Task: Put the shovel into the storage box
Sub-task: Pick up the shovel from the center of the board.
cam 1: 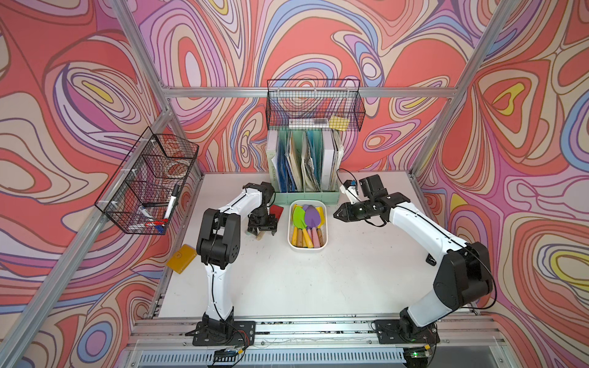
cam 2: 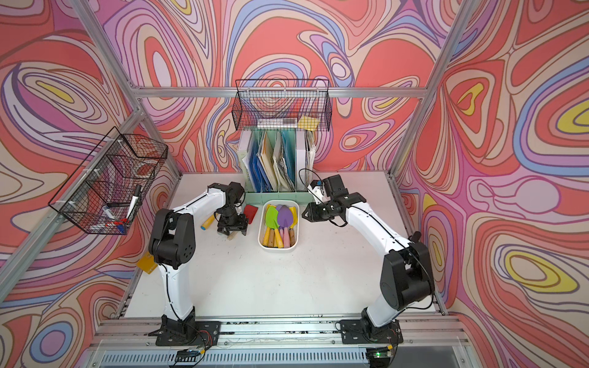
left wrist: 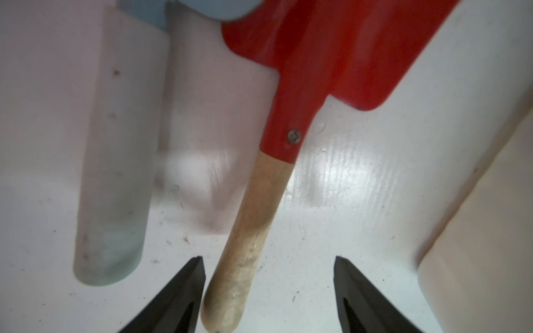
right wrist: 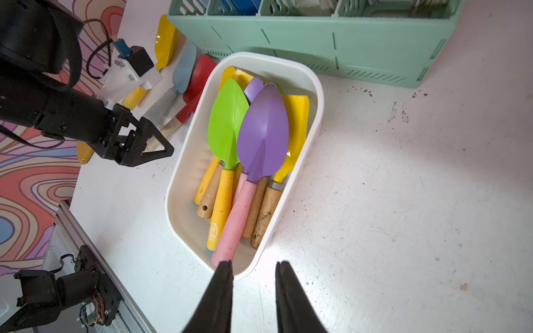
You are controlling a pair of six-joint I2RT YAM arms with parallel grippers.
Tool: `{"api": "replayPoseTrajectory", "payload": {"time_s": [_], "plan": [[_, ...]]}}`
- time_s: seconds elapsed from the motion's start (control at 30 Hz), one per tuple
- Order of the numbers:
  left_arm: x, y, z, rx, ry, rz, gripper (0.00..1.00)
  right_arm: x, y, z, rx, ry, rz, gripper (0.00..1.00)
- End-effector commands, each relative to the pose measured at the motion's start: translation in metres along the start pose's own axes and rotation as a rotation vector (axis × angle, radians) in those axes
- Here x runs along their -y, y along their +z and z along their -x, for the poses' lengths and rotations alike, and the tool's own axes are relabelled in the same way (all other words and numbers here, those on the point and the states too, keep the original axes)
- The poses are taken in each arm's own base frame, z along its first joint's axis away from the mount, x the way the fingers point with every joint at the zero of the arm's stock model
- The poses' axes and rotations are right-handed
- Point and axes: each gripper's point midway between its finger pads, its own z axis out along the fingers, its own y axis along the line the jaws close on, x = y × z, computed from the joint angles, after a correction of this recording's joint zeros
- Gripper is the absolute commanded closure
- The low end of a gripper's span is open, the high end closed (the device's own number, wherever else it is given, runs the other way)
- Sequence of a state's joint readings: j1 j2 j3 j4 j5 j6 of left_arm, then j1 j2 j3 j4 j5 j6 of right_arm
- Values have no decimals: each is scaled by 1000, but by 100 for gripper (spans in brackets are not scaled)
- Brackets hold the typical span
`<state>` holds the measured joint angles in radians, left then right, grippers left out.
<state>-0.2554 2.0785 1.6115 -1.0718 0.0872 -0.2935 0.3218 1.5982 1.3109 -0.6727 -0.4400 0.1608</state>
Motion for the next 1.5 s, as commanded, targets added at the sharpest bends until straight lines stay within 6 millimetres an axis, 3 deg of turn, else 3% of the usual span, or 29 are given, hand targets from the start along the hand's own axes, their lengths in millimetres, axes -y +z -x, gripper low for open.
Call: {"api": "replayPoseTrajectory", "payload": {"time_s": [0.0, 0.37, 0.8, 1.23, 1.47], "plan": [[0, -3, -5, -20, 5, -12, 30, -1, -9, 2, 27, -1, -10, 73], [1, 8, -11, -51, -9, -21, 60, -2, -8, 2, 34, 5, -5, 73], [2, 13, -13, -65, 4, -23, 80, -3, -10, 4, 43, 4, -6, 73], [33, -23, -16, 20, 110, -102, 85, -4, -10, 7, 47, 2, -5, 73], [33, -48, -16, 87, 101, -106, 85, -5, -8, 8, 47, 5, 7, 73]]}}
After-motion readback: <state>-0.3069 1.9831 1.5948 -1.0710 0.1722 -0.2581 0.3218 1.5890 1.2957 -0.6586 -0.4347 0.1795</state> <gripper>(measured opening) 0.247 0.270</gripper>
